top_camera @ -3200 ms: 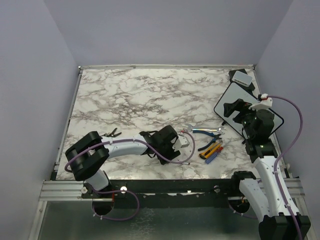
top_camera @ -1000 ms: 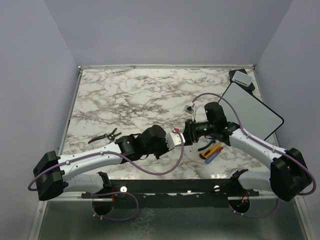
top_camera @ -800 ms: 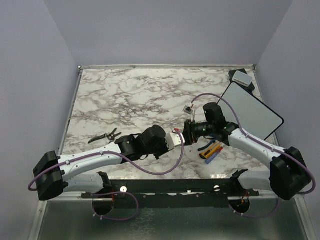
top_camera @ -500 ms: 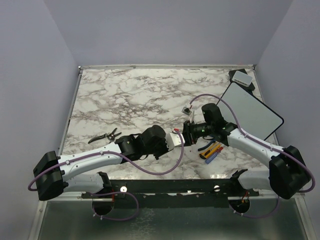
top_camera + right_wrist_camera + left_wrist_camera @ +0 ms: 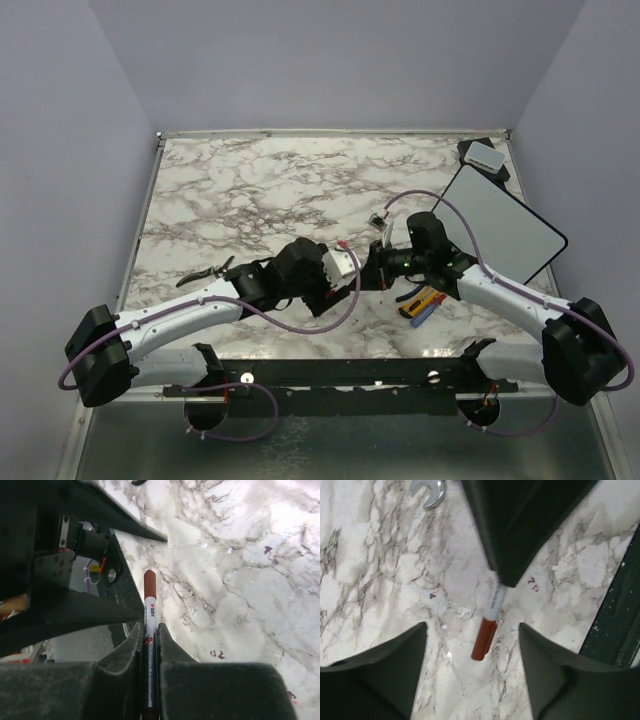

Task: Write a sentence on the whiteboard
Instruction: Open the whiteboard marker at the center of the board.

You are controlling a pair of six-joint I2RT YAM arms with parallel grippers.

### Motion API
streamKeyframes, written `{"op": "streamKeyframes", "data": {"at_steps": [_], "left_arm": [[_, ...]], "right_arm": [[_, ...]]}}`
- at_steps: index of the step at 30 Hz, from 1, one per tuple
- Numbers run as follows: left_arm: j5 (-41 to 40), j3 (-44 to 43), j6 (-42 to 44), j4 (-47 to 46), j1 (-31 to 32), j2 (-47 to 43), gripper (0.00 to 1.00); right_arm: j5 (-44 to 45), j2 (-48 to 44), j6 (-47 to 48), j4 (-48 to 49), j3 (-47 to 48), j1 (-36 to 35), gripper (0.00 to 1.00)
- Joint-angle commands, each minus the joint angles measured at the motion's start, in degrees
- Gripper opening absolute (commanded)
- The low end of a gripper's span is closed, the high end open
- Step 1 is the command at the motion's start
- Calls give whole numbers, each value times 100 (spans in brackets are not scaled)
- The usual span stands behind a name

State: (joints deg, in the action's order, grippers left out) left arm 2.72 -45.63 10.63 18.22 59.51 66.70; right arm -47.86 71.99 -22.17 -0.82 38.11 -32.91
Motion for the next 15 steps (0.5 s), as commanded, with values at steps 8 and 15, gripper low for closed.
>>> {"op": "streamKeyframes", "data": {"at_steps": [8,15], "left_arm": [[2028,109,-2146,-1862,-2053,-921,89],[3106,683,-4140,-3931,-2614,-1219,89]], "right_arm": [[-532,-214,-1327,3229,-690,1025,0],[-1774,-365,-1879,3853,-373,1124,0]]}}
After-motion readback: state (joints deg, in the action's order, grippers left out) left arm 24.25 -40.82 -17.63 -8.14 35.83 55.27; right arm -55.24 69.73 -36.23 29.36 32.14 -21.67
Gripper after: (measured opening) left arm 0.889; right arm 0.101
